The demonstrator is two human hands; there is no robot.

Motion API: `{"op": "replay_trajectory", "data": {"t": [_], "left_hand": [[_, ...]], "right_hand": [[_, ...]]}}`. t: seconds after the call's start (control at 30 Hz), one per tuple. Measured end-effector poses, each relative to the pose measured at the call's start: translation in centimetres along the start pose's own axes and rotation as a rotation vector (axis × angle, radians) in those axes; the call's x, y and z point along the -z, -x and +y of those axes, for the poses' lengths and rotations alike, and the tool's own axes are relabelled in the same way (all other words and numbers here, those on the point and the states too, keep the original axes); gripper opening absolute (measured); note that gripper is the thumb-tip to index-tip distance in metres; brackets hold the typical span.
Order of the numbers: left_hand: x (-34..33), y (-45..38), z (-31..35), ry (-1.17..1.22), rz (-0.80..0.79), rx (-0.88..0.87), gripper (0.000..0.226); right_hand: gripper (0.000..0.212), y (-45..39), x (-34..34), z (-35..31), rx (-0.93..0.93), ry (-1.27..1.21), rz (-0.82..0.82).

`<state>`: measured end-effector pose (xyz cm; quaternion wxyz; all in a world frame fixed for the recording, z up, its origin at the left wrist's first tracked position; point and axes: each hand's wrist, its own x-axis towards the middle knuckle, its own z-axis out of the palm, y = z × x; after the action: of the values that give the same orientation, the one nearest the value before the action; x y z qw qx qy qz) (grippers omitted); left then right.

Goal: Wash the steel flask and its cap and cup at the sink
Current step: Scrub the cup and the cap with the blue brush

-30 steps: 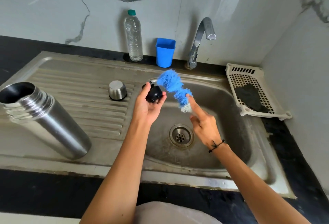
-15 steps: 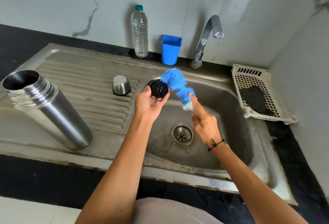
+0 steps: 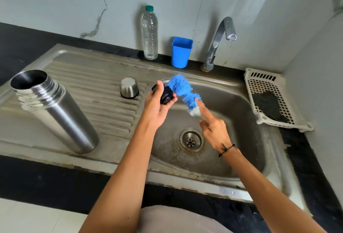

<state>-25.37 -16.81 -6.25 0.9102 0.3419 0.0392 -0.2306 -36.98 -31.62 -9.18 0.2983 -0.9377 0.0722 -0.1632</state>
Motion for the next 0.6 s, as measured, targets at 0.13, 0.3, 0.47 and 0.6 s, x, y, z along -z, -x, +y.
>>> {"op": "replay_trajectory", "data": {"t": [0.13,0.3,0.47,0.6], "left_hand": [[0.2,-0.4,-0.1,0.007,0.01,0.0,0.023],[1.0,-0.7,-0.4,0.077,0.029,0.023,0.024],[1.2,-1.2,-0.3,0.168,0.077,0.047,0.023],[0.8,-1.0,-0.4,0.232,0.12,0.08,0.027]], "right_hand": [[0.082,0.4,0.2,-0.3,0.042,-0.077,0.034],[0.079,0.0,-0.3,-0.6,-0.037,-0.047,-0.001],[0.082,0.0,0.2,-1.0,0.06,-0.084,0.011],[0.081,-0.4,-0.1,-1.0,0.002,-0.045,-0.015]]}}
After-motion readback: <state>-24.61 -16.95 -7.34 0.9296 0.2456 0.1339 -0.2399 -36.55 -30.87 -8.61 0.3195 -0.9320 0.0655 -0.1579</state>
